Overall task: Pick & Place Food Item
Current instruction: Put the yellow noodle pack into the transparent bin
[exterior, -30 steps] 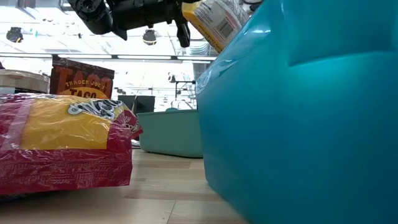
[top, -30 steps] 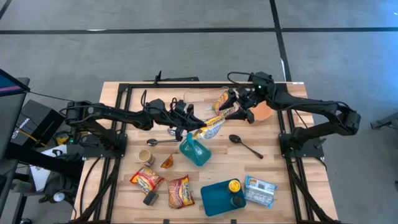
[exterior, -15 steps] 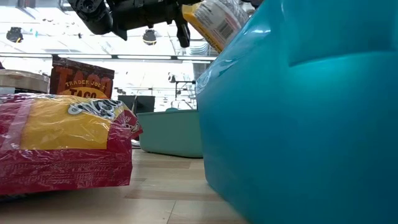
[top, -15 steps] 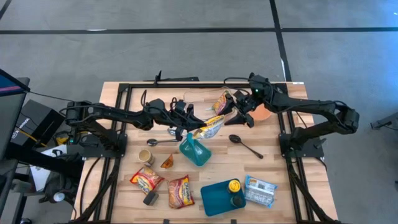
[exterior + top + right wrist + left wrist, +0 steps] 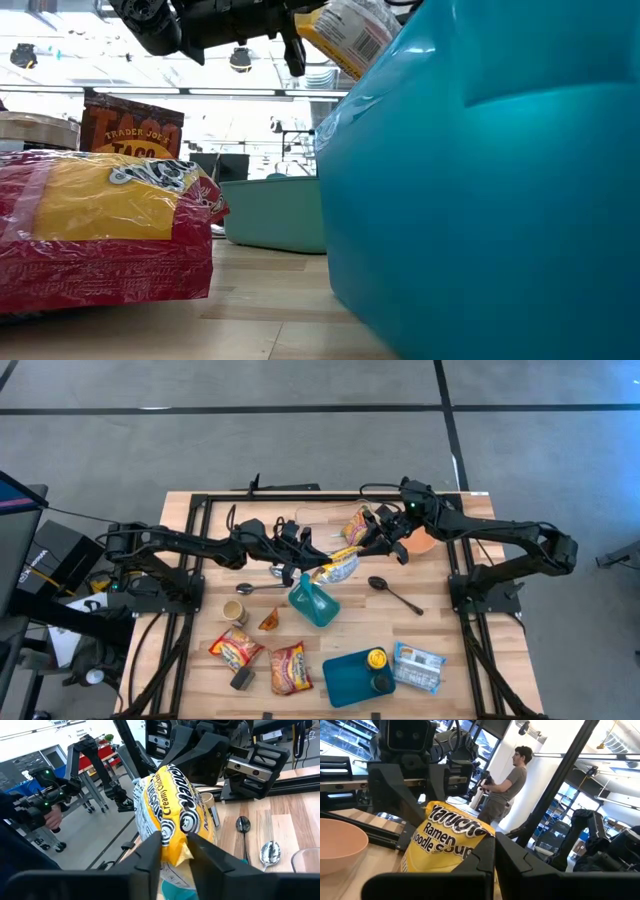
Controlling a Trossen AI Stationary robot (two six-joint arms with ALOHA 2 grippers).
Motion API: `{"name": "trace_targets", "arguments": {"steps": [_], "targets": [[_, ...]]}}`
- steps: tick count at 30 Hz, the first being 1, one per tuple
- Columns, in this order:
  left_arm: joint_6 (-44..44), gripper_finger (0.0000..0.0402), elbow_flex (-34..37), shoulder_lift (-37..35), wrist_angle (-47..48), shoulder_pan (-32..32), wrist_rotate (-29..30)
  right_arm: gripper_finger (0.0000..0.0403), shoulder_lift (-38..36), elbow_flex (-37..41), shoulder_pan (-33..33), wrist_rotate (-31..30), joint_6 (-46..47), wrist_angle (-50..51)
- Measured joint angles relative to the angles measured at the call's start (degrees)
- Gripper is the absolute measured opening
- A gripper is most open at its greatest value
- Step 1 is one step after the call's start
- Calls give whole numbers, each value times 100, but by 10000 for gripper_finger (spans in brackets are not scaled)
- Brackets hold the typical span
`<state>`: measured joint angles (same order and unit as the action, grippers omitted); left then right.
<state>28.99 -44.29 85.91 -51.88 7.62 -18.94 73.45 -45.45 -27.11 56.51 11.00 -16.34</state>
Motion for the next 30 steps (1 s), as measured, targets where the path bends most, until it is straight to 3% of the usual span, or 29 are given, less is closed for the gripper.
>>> {"name": "trace_targets", "arguments": {"steps": [12, 17, 30], "targets": [[0, 0, 2, 0, 2, 0, 4, 7, 0, 0, 0, 39, 16, 1], [2, 4, 2, 0, 1, 0, 2, 5, 0, 0, 0, 44, 19, 2], [438, 103, 2, -4, -9, 198, 0, 1, -67, 0, -384, 45, 103, 82]]}}
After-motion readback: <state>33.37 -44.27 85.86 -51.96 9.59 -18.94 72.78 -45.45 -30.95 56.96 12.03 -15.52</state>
